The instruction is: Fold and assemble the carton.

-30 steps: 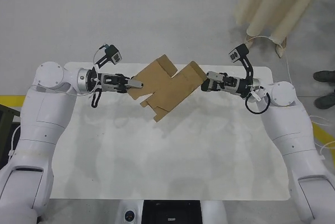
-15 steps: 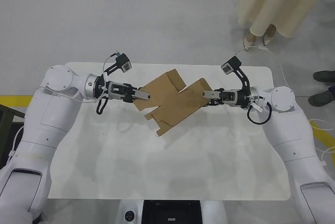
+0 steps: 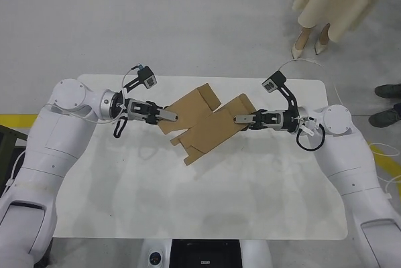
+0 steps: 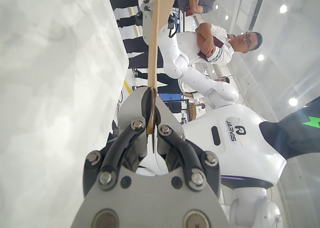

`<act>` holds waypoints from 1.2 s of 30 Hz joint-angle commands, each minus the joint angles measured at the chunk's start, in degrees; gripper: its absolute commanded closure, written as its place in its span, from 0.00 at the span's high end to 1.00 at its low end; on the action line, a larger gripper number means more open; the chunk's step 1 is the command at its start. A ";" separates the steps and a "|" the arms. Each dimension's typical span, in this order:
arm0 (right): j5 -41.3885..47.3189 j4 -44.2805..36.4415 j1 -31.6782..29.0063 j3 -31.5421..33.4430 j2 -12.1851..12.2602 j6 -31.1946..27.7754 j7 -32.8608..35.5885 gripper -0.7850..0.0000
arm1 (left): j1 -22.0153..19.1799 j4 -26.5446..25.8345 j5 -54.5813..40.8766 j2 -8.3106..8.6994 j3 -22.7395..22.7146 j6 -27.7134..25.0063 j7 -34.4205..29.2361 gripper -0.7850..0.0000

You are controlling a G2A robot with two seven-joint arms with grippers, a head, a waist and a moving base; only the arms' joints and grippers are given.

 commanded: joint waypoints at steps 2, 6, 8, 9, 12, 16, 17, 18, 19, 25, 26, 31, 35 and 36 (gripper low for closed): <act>0.45 0.03 0.11 -0.33 0.19 0.07 0.07 0.00 | -0.09 -0.23 -0.28 0.26 0.41 -0.11 0.00 0.00; 1.05 0.11 0.31 -0.76 0.38 0.13 0.13 0.00 | -0.45 -0.03 -1.10 0.49 0.67 -0.60 0.00 0.71; 1.22 0.43 0.48 -0.90 0.47 0.04 0.03 0.00 | -0.79 1.07 -2.11 0.45 0.23 -0.17 0.37 1.00; 1.24 0.75 0.55 -0.89 0.51 -0.13 -0.13 0.00 | -0.93 1.41 -2.32 0.40 0.02 -0.50 0.98 1.00; 0.69 2.31 0.84 -0.58 0.67 -1.22 -1.23 0.00 | -0.86 2.38 -3.12 0.22 -0.68 -0.99 4.29 1.00; 0.54 4.38 1.33 -0.12 0.65 -2.89 -2.91 0.00 | 0.11 2.76 -3.67 0.09 -1.90 -1.61 10.82 1.00; 0.56 4.77 1.46 -0.06 0.60 -3.09 -3.50 0.00 | 0.43 2.56 -3.41 0.09 -2.14 -1.89 12.23 1.00; 0.41 4.93 1.60 -0.12 0.54 -3.14 -4.09 0.00 | 0.86 2.28 -3.23 0.08 -2.34 -2.14 13.50 1.00; 0.22 4.90 1.76 -0.24 0.48 -3.08 -4.46 0.00 | 1.28 2.02 -3.16 0.07 -2.53 -2.15 14.79 1.00; -0.94 4.38 2.60 -1.07 -0.07 -2.39 -8.57 0.00 | 3.38 -0.26 -2.56 -0.20 -2.62 -0.58 19.91 1.00; -1.45 4.31 2.72 -1.27 -0.15 -2.26 -9.25 0.00 | 3.63 -0.70 -2.54 -0.25 -2.56 -0.12 20.19 1.00; -3.86 4.26 2.98 -2.07 -0.44 -1.70 -11.95 0.00 | 4.62 -2.73 -3.25 -0.39 -2.90 0.92 20.31 1.00; -6.05 4.88 2.92 -2.06 -0.42 -1.32 -13.87 0.00 | 4.83 -3.17 -3.77 -0.30 -4.06 1.63 20.50 1.00; -6.38 4.99 2.82 -1.96 -0.40 -1.23 -14.31 0.00 | 4.87 -3.25 -3.92 -0.26 -4.38 1.98 20.41 1.00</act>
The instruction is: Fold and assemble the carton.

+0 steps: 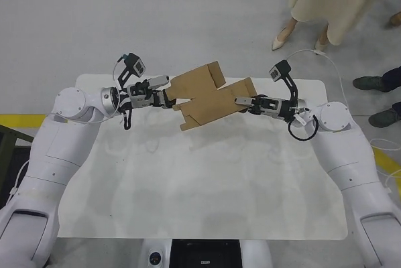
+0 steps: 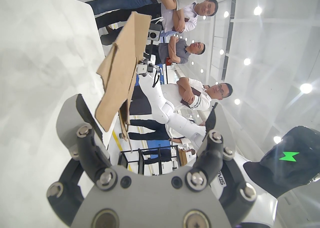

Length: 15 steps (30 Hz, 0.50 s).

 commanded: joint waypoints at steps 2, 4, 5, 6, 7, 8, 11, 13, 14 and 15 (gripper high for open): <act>-1.57 0.38 -0.20 0.31 0.14 0.06 -0.94 0.00 | 0.08 -0.23 -0.48 0.15 -1.05 0.84 -0.32 1.00; -2.21 0.38 -0.37 0.52 0.21 0.05 -1.54 0.00 | 0.19 -0.47 -0.66 0.26 -1.70 1.44 -0.67 1.00; -3.60 0.34 -0.23 0.41 0.30 0.07 -1.30 0.00 | 0.22 -0.58 -0.87 0.31 -2.06 1.72 -0.69 1.00; -4.37 0.33 -0.13 0.41 0.35 0.09 -1.25 0.00 | 0.29 -0.73 -1.08 0.35 -2.36 2.01 -0.74 1.00; -4.34 0.24 -0.21 0.40 0.34 0.14 -1.27 0.00 | 0.35 -0.86 -1.24 0.37 -2.63 2.26 -0.68 1.00; -4.15 0.12 -0.28 0.34 0.30 0.22 -1.24 0.00 | 0.38 -1.05 -1.26 0.38 -2.81 2.44 -0.75 1.00; -4.08 -0.12 -0.37 -0.10 0.13 0.25 -1.25 0.00 | 0.37 -1.12 -1.40 0.30 -3.11 2.62 -0.26 1.00; -3.92 -0.42 -0.31 -0.32 0.01 0.35 -1.29 0.00 | 0.20 -1.12 -1.32 0.14 -2.97 2.55 0.05 1.00; -3.45 -0.49 -0.34 -0.31 -0.06 0.45 -1.55 0.00 | 0.10 -1.06 -1.23 0.06 -2.85 2.41 0.18 1.00; -2.82 -0.55 -0.45 -0.29 -0.15 0.52 -1.87 0.00 | -0.07 -0.96 -0.76 -0.01 -2.75 1.97 0.31 1.00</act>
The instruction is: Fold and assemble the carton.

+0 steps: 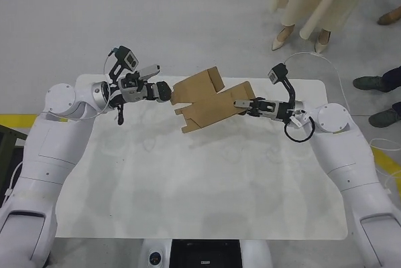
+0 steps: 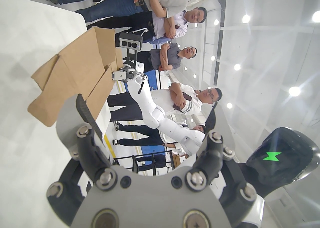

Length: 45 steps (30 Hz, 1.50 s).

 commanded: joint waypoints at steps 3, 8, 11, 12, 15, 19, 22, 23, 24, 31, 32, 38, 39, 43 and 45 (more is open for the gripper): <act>0.50 0.01 0.12 0.08 -0.13 0.26 -0.53 0.00 | -1.07 1.22 6.83 0.09 0.21 -4.87 0.92 1.00; 0.58 0.10 0.32 0.48 -0.10 0.40 -0.21 0.00 | -0.85 3.68 8.92 0.14 -0.31 -6.20 2.45 1.00; 0.73 -0.11 0.50 0.53 -0.15 0.49 0.05 0.00 | -0.60 3.94 9.53 0.10 -0.31 -6.36 2.68 1.00; 0.87 -0.26 0.60 0.50 -0.19 0.54 0.03 0.00 | -0.49 3.86 9.47 0.04 -0.21 -6.22 2.77 1.00; 1.11 -0.67 0.79 0.13 -0.41 0.75 -0.16 0.00 | -0.22 2.99 8.55 -0.26 0.41 -5.47 2.42 1.00; 1.10 -0.64 1.17 -0.50 -0.74 0.72 -0.63 0.00 | -0.12 2.23 7.35 -0.66 1.03 -4.84 2.24 1.00; 0.38 -0.03 1.40 -0.69 -0.86 0.51 -1.10 0.00 | -0.32 2.08 6.14 -0.87 0.88 -4.23 2.51 1.00; 0.12 0.17 1.42 -0.71 -0.88 0.39 -1.34 0.00 | -0.39 2.10 5.79 -0.90 0.75 -3.95 2.46 1.00; -0.10 0.33 1.43 -0.68 -0.89 0.32 -1.63 0.00 | -0.48 2.22 5.48 -0.91 0.55 -3.68 2.50 1.00; -1.99 0.48 1.30 -0.51 -0.85 0.32 -2.64 0.00 | -0.82 2.13 3.61 -1.02 -0.41 -2.02 1.52 1.00; -1.99 0.34 1.30 -0.56 -0.89 0.27 -2.66 0.00 | -0.84 1.96 3.37 -1.06 -0.46 -1.91 1.49 1.00; -1.84 -0.18 1.43 -1.15 -1.22 0.22 -2.61 0.00 | -1.08 1.59 2.93 -1.52 -0.12 -2.27 2.49 1.00; -1.82 -0.24 1.48 -1.21 -1.26 0.19 -2.63 0.00 | -1.16 1.66 2.97 -1.61 0.02 -2.33 2.63 1.00; -1.71 -0.40 1.59 -1.39 -1.42 0.13 -2.54 0.00 | -1.43 2.32 3.30 -2.00 0.77 -2.67 2.82 1.00; -1.66 -0.49 1.66 -1.41 -1.47 0.10 -2.46 0.00 | -1.57 2.75 3.27 -2.20 1.01 -2.78 3.16 1.00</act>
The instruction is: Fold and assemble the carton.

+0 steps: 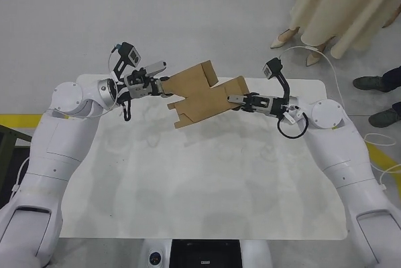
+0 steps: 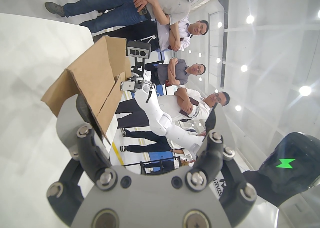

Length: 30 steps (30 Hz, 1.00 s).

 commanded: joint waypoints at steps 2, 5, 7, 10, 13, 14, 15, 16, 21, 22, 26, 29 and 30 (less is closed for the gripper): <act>0.09 -0.02 0.05 -0.01 -0.07 0.00 0.17 0.00 | -0.17 0.44 -0.20 -0.26 0.25 -0.11 0.38 1.00; 0.09 -0.05 0.07 -0.04 -0.14 -0.11 0.22 0.00 | -0.19 0.88 -0.09 -0.45 0.42 -0.01 0.63 0.61; 0.09 -0.05 0.08 -0.06 -0.19 -0.13 0.22 0.00 | -0.13 1.32 0.27 -0.51 0.44 0.24 0.97 0.47; 0.19 -0.10 0.06 -0.09 -0.27 -0.12 0.17 0.00 | -0.06 1.80 1.06 -0.54 0.36 0.45 1.06 0.44; 0.09 -0.01 0.14 -0.13 -0.33 -0.11 0.27 0.00 | 0.02 2.05 1.60 -0.55 0.22 0.64 0.87 0.43; 0.13 0.04 0.17 -0.15 -0.36 -0.13 0.33 0.00 | 0.03 2.16 1.88 -0.54 0.17 0.73 0.85 0.43; 0.14 0.08 0.23 -0.16 -0.39 -0.13 0.34 0.00 | 0.08 2.29 2.14 -0.54 0.17 0.91 0.79 0.41; 0.15 0.11 0.30 -0.19 -0.42 -0.09 0.34 0.00 | 0.12 2.36 2.38 -0.55 0.16 0.99 0.78 0.39; 0.13 0.19 0.49 -0.31 -0.58 -0.14 0.32 0.00 | 0.44 2.69 3.72 -0.57 0.29 1.36 0.22 0.36; 0.11 0.21 0.52 -0.31 -0.61 -0.24 0.33 0.00 | 0.50 2.74 3.82 -0.58 0.26 1.37 0.23 0.34; 0.01 0.35 0.56 -0.33 -0.70 -0.20 0.22 0.00 | 0.71 2.72 4.27 -0.62 0.13 1.50 0.18 0.29; -0.09 0.34 0.48 -0.29 -0.73 -0.21 0.15 0.00 | 0.95 2.58 4.39 -0.61 -0.01 1.81 -0.25 0.29; -0.15 0.31 0.45 -0.27 -0.74 -0.20 0.10 0.00 | 1.07 2.47 4.41 -0.60 -0.07 1.90 -0.41 0.29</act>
